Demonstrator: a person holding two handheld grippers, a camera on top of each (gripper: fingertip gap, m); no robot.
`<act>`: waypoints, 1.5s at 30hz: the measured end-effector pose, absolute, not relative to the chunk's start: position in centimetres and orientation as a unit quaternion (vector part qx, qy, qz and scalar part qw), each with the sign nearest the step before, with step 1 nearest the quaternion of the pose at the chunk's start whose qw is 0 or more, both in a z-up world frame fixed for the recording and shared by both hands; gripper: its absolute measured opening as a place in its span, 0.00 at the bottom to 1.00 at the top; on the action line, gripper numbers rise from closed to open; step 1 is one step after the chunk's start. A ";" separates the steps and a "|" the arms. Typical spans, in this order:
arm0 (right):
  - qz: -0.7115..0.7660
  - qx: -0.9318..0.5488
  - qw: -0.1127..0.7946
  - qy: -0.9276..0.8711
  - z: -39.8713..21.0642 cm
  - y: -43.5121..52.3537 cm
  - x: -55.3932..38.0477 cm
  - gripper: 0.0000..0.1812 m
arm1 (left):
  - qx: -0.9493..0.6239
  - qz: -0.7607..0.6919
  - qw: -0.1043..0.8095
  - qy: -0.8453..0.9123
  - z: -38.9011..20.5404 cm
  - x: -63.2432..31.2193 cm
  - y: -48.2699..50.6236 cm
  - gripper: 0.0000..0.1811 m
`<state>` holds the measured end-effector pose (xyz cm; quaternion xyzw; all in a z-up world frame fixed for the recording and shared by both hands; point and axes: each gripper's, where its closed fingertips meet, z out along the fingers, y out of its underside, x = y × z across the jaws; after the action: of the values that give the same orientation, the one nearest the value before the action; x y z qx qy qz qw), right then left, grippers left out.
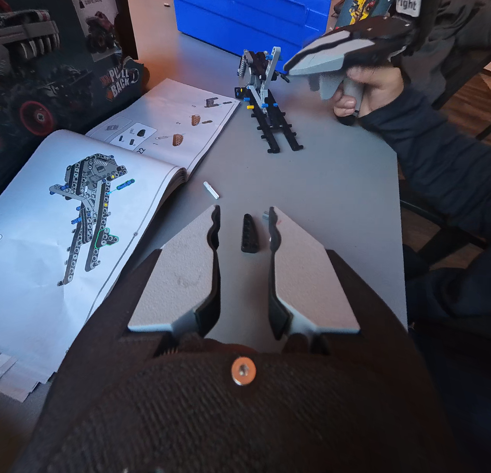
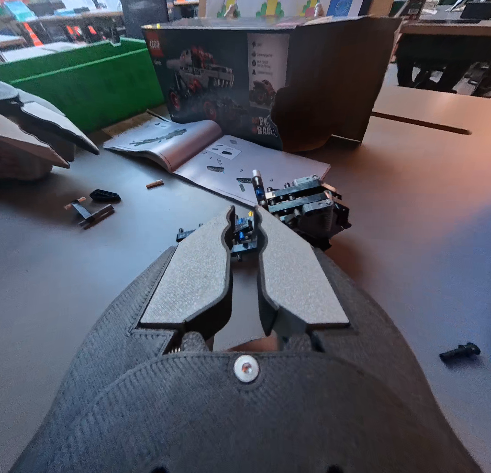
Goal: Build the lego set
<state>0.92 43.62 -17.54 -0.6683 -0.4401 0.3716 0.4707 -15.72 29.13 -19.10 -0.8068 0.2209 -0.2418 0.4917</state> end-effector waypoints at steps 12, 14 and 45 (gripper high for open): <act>0.358 -0.650 0.523 -0.419 -16.3 44.0 1.8 0.07 | -0.807 -0.244 0.491 0.221 -19.1 -15.7 28.9 0.19; 0.358 -0.649 0.523 -0.420 -16.3 44.0 1.8 0.07 | -0.807 -0.246 0.490 0.220 -19.1 -15.8 28.9 0.19; 0.178 -0.650 0.459 -0.579 -21.6 42.9 0.0 0.01 | -0.810 -0.262 0.479 0.214 -19.2 -15.8 28.7 0.19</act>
<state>-0.04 42.89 -21.64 -0.6499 -0.5792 0.1778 0.4589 -15.76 28.66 -19.24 -0.8098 0.2142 -0.2621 0.4792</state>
